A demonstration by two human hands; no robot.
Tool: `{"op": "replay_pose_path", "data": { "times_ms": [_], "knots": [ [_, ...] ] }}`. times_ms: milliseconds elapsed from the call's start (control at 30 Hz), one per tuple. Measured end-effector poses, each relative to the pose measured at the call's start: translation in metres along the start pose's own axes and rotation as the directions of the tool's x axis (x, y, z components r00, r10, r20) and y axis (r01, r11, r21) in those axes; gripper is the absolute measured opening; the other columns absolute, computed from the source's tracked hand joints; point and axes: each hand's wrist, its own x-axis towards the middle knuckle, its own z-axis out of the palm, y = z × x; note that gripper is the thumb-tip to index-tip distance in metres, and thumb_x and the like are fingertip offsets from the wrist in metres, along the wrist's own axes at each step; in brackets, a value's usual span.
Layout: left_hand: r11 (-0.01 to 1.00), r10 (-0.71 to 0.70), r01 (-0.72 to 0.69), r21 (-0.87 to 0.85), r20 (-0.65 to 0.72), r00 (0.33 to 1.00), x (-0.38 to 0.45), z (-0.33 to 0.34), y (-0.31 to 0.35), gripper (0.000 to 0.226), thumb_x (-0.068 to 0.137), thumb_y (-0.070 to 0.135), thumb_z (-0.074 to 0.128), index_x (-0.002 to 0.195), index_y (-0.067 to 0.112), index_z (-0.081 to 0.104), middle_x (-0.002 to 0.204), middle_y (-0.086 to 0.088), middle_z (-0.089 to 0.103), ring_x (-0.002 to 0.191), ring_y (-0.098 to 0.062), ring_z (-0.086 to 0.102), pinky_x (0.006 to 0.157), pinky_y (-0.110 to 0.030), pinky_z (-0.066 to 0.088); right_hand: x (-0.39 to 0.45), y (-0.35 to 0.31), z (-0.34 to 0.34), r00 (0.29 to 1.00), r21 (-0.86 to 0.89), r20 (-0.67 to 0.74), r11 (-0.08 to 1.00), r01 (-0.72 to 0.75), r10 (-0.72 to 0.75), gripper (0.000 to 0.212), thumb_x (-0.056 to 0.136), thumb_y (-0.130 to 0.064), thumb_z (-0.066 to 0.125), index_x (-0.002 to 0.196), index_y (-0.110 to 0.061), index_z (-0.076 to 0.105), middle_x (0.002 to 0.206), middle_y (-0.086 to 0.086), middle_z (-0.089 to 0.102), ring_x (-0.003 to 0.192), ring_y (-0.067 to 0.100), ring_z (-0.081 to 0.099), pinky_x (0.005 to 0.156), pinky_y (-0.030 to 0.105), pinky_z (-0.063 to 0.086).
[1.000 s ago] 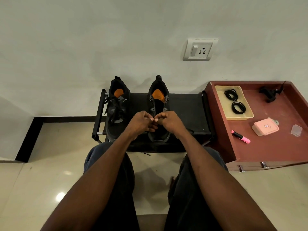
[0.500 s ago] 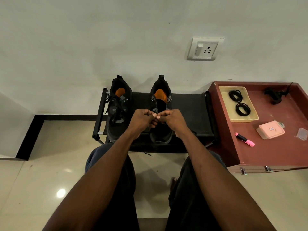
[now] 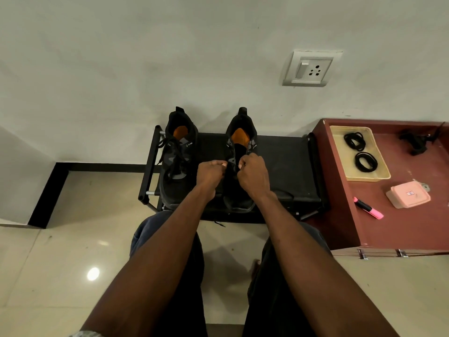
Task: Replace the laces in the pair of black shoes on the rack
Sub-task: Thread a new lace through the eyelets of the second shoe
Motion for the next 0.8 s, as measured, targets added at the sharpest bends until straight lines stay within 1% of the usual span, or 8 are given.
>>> {"op": "replay_pose_path", "data": {
  "times_ms": [100, 200, 267, 367, 433, 533, 633, 800],
  "knots": [
    [1.0, -0.018, 0.018, -0.012, -0.002, 1.0, 0.003, 0.002, -0.003, 0.016, 0.095, 0.005, 0.061, 0.105, 0.005, 0.074, 0.098, -0.01, 0.073, 0.09, -0.019, 0.068, 0.08, -0.027, 0.056, 0.007, 0.006, 0.0, 0.997, 0.118, 0.051, 0.991, -0.068, 0.063, 0.019, 0.088, 0.004, 0.053, 0.079, -0.004, 0.068, 0.09, 0.005, 0.053, 0.082, 0.02, 0.052, 0.067, 0.03, 0.038],
    [0.999, -0.032, 0.032, -0.032, -0.001, 0.999, 0.004, 0.003, -0.004, 0.016, 0.094, 0.004, 0.062, 0.105, 0.004, 0.074, 0.099, -0.012, 0.073, 0.092, -0.02, 0.067, 0.08, -0.026, 0.055, 0.01, 0.011, -0.004, 0.991, 0.149, 0.125, 0.986, -0.071, 0.052, 0.018, 0.091, 0.001, 0.058, 0.079, -0.004, 0.071, 0.086, 0.003, 0.056, 0.078, 0.015, 0.052, 0.069, 0.027, 0.039],
    [0.999, -0.029, 0.029, -0.036, 0.005, 1.0, 0.004, 0.004, -0.004, 0.017, 0.094, 0.003, 0.062, 0.106, 0.003, 0.074, 0.101, -0.013, 0.073, 0.094, -0.021, 0.068, 0.079, -0.025, 0.055, 0.012, 0.014, -0.002, 0.992, 0.149, 0.118, 0.987, -0.063, 0.046, 0.018, 0.092, -0.002, 0.06, 0.079, -0.007, 0.07, 0.091, 0.003, 0.056, 0.081, 0.015, 0.053, 0.07, 0.026, 0.037],
    [1.0, -0.018, 0.018, -0.017, 0.017, 1.0, 0.004, 0.003, -0.005, 0.02, 0.092, -0.001, 0.061, 0.107, 0.004, 0.074, 0.101, -0.011, 0.073, 0.094, -0.019, 0.069, 0.076, -0.021, 0.055, 0.014, 0.016, 0.007, 0.995, 0.149, 0.083, 0.987, -0.063, 0.051, 0.013, 0.093, -0.005, 0.063, 0.09, -0.006, 0.075, 0.095, 0.002, 0.054, 0.085, 0.015, 0.052, 0.072, 0.027, 0.039],
    [1.0, -0.011, 0.011, 0.003, 0.024, 1.0, 0.006, 0.001, -0.006, 0.021, 0.092, -0.001, 0.062, 0.108, 0.005, 0.074, 0.104, -0.01, 0.073, 0.098, -0.019, 0.069, 0.079, -0.022, 0.056, 0.014, 0.016, 0.009, 0.996, 0.184, 0.058, 0.98, -0.078, 0.069, 0.013, 0.092, -0.007, 0.066, 0.098, -0.007, 0.077, 0.097, 0.001, 0.057, 0.088, 0.014, 0.054, 0.076, 0.028, 0.043],
    [0.999, 0.003, -0.004, 0.031, 0.034, 0.999, 0.006, 0.0, -0.007, 0.022, 0.091, 0.0, 0.064, 0.109, 0.008, 0.073, 0.104, -0.01, 0.074, 0.098, -0.019, 0.069, 0.085, -0.026, 0.056, 0.012, 0.014, 0.01, 0.993, 0.229, 0.045, 0.967, -0.115, 0.107, 0.011, 0.091, -0.004, 0.066, 0.09, -0.007, 0.077, 0.088, 0.003, 0.066, 0.081, 0.015, 0.06, 0.07, 0.026, 0.046],
    [0.996, 0.048, -0.051, 0.079, 0.032, 0.998, 0.003, 0.0, -0.007, 0.021, 0.089, 0.004, 0.07, 0.109, 0.01, 0.074, 0.102, -0.006, 0.074, 0.094, -0.014, 0.069, 0.077, -0.019, 0.054, 0.012, 0.011, 0.013, 0.987, 0.236, 0.003, 0.959, -0.159, 0.163, 0.015, 0.09, -0.002, 0.066, 0.08, -0.011, 0.073, 0.083, 0.006, 0.068, 0.076, 0.015, 0.063, 0.064, 0.025, 0.048],
    [0.988, 0.11, -0.114, 0.101, 0.044, 0.993, 0.002, 0.001, -0.009, 0.018, 0.085, 0.01, 0.076, 0.104, 0.01, 0.076, 0.1, -0.004, 0.075, 0.096, -0.014, 0.071, 0.085, -0.025, 0.056, 0.013, 0.01, 0.011, 0.959, 0.391, 0.105, 0.876, -0.284, 0.264, 0.021, 0.091, -0.005, 0.065, 0.074, -0.017, 0.072, 0.081, 0.006, 0.07, 0.077, 0.016, 0.062, 0.064, 0.028, 0.045]
  ]
}}
